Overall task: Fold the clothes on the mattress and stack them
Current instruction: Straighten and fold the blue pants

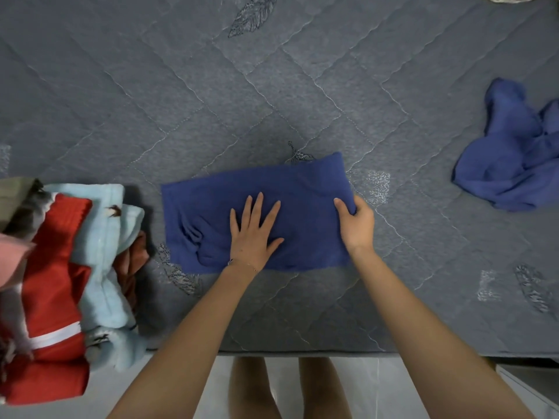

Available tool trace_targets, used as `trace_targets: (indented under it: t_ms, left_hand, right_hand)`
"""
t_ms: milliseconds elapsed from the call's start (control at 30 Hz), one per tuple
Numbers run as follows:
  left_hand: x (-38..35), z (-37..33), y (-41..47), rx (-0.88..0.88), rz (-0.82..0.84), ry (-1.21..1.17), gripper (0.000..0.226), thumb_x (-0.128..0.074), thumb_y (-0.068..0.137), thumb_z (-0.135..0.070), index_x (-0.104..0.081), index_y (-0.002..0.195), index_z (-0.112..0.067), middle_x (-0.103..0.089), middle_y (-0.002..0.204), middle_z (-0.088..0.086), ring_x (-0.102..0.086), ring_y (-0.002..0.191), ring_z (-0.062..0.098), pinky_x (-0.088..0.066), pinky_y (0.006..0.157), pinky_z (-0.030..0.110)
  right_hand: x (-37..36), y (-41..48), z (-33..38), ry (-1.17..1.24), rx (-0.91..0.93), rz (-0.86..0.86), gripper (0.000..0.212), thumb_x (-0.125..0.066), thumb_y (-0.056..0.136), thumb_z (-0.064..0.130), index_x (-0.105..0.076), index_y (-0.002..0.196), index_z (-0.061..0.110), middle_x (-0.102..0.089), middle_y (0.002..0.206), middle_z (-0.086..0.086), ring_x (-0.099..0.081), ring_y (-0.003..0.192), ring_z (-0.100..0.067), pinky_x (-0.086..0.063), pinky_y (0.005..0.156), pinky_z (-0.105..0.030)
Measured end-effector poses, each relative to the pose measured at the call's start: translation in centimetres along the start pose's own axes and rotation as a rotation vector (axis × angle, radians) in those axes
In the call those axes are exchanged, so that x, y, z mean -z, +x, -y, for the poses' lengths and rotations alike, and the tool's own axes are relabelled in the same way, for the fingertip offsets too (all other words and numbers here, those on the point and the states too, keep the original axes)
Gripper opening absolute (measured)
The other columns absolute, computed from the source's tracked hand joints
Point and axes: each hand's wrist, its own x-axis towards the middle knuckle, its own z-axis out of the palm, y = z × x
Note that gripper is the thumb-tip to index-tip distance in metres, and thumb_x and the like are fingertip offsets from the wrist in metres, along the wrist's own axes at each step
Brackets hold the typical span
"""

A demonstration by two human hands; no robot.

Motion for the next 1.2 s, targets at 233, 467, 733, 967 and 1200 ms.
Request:
trace_targets:
  t_ms: [233, 467, 733, 967, 1200]
  left_hand:
    - [0.7, -4.4, 1.6, -0.110, 0.063, -0.124, 0.083, -0.041, 0.094, -0.060, 0.020, 0.146, -0.038, 0.021, 0.160, 0.004, 0.017, 0.148, 0.023, 0.008, 0.116, 0.056]
    - [4.2, -1.5, -0.1, 0.184, -0.187, -1.067, 0.044, -0.045, 0.102, -0.034, -0.043, 0.142, -0.017, -0.042, 0.146, -0.003, -0.036, 0.135, 0.010, -0.028, 0.114, 0.028]
    - [7.9, 7.6, -0.8, 0.517, -0.143, -1.559, 0.025, -0.048, 0.099, -0.041, -0.060, 0.099, -0.019, -0.066, 0.084, -0.003, -0.062, 0.078, 0.011, -0.051, 0.069, 0.025]
    - [4.3, 9.5, -0.9, 0.543, -0.336, -1.097, 0.024, -0.063, 0.089, -0.003, -0.057, 0.111, 0.004, -0.062, 0.103, 0.013, -0.057, 0.091, 0.020, -0.045, 0.078, 0.030]
    - [2.1, 10.4, -2.4, 0.679, -0.355, -1.054, 0.052, -0.065, 0.091, -0.029, -0.046, 0.132, -0.004, -0.057, 0.126, 0.010, -0.055, 0.115, 0.024, -0.045, 0.098, 0.037]
  right_hand:
    - [4.6, 1.1, 0.7, 0.045, 0.057, -0.182, 0.039, -0.059, 0.094, 0.011, -0.037, 0.063, 0.015, -0.037, 0.063, 0.003, -0.031, 0.061, -0.008, -0.033, 0.061, -0.027]
    - [-2.3, -3.8, 4.2, -0.040, 0.276, 0.008, 0.034, -0.058, 0.095, 0.012, -0.046, 0.066, 0.025, -0.043, 0.059, 0.013, -0.040, 0.055, 0.000, -0.033, 0.057, -0.014]
    - [-12.2, -10.7, 5.5, -0.134, 0.242, 0.652, 0.052, -0.057, 0.098, 0.015, -0.041, 0.147, 0.014, -0.067, 0.099, -0.007, -0.063, 0.085, -0.020, -0.052, 0.083, -0.031]
    - [-10.9, -8.9, 2.8, -0.439, 0.377, 0.419, 0.049, -0.065, 0.089, 0.007, -0.053, 0.137, 0.010, -0.059, 0.121, -0.008, -0.055, 0.110, -0.023, -0.042, 0.101, -0.034]
    - [-8.1, -6.7, -0.5, -0.405, 0.123, 0.226, 0.072, -0.081, 0.078, 0.021, -0.042, 0.137, 0.006, -0.049, 0.134, -0.011, -0.043, 0.127, -0.026, -0.035, 0.109, -0.040]
